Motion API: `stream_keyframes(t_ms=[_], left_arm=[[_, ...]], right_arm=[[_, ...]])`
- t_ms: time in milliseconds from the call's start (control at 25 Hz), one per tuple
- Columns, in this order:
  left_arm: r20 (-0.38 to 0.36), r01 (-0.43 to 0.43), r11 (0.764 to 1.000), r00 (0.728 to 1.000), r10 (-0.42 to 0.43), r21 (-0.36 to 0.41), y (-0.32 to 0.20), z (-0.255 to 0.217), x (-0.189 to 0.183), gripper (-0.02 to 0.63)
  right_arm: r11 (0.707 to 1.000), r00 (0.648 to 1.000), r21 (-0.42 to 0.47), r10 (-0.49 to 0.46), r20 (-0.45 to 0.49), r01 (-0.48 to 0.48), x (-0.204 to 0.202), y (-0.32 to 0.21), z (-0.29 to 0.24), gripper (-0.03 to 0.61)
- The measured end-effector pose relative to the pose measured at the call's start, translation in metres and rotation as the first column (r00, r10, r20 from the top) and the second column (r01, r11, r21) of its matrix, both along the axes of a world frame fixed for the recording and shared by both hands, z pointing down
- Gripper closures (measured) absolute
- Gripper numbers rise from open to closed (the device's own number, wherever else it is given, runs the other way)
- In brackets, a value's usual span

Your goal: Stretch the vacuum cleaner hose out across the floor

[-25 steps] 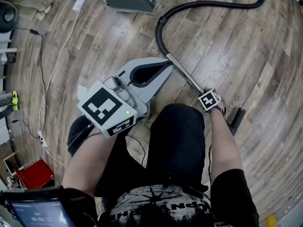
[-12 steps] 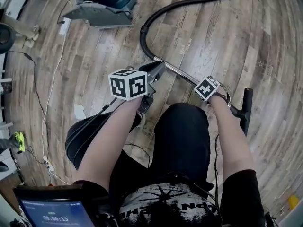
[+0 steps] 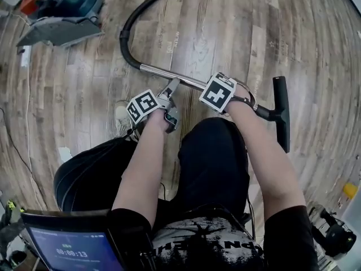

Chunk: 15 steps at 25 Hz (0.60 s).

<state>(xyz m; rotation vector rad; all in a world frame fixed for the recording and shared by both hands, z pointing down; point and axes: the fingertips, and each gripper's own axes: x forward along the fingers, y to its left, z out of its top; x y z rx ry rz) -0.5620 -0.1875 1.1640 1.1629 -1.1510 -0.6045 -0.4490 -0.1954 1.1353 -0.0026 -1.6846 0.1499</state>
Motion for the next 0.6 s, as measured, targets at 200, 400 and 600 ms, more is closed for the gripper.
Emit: stream_keyframes(t_ms=[200, 400, 600], left_arm=[[-0.158, 0.136, 0.989, 0.980, -0.125, 0.065, -0.044, 0.008, 0.016, 0.320], [-0.383, 0.330, 0.936, 0.886, -0.262, 0.123, -0.060, -0.026, 0.008, 0.476], [-0.331, 0.350, 0.902, 0.907, -0.260, 0.251, -0.074, -0.066, -0.011, 0.494]], right_arm=[[1.000, 1.000, 0.013, -0.014, -0.008, 0.014, -0.002, 0.004, -0.014, 0.403], [1.000, 0.999, 0.021, -0.004, 0.050, 0.003, -0.006, 0.009, -0.034, 0.403], [0.995, 0.988, 0.098, -0.025, 0.154, 0.010, -0.023, 0.002, -0.042, 0.399]])
